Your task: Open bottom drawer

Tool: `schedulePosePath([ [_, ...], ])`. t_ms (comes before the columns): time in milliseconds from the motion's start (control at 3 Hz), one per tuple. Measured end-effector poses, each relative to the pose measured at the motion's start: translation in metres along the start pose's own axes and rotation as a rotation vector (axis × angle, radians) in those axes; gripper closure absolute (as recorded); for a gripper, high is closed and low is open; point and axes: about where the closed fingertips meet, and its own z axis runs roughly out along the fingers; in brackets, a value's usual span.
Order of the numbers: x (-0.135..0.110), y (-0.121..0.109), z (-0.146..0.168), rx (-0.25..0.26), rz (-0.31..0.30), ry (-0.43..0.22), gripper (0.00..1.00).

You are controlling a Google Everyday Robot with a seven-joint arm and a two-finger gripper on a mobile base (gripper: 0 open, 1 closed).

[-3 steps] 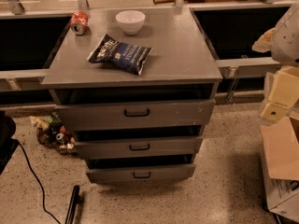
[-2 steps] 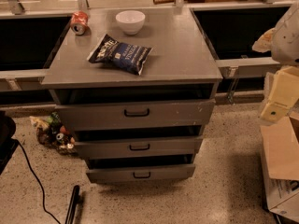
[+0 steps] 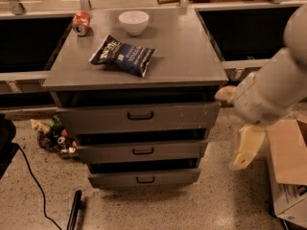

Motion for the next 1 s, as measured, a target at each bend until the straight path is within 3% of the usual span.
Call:
schedulePosePath([
  [333,-0.0146,0.0264,0.0804,-0.099,-0.058,-0.114,0.00],
  [1000,-0.0147,0.0288,0.0856,-0.106,-0.063,-0.114,0.00],
])
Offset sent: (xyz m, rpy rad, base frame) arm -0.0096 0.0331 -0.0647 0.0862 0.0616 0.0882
